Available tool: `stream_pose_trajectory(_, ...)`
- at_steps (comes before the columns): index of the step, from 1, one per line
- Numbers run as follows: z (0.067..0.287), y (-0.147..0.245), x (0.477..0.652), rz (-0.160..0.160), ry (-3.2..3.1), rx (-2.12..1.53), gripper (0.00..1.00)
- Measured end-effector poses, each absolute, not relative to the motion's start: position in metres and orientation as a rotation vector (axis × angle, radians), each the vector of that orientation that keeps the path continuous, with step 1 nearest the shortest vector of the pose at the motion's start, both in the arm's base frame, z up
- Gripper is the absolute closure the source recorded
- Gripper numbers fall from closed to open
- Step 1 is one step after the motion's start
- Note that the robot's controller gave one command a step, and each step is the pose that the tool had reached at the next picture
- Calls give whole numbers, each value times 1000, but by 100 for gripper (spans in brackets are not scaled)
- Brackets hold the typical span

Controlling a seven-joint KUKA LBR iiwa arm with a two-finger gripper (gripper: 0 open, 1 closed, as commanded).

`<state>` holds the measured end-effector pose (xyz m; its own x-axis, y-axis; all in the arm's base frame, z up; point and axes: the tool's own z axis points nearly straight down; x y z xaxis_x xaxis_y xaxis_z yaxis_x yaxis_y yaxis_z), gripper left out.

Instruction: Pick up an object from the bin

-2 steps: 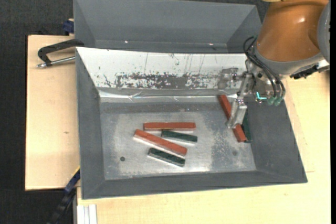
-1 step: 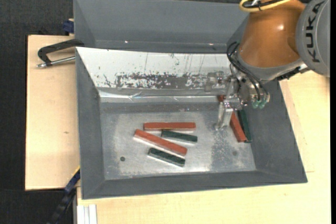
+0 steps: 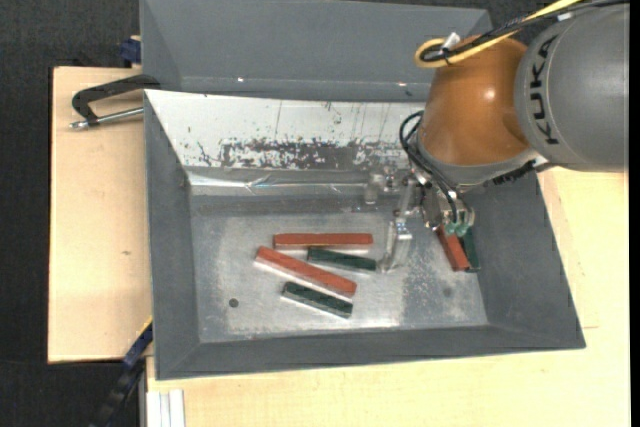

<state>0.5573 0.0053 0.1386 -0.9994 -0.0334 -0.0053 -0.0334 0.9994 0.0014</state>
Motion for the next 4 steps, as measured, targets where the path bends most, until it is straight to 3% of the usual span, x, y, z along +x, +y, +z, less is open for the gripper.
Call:
stream_pose_trajectory(1,110,37,583,2,3135,-157,0)
stream_pose_trajectory(2,88,38,560,3,3132,-172,0)
stream_pose_trajectory(3,74,39,576,3,3138,-168,100)
stream_pose_trajectory(4,74,39,576,3,3138,-169,100)
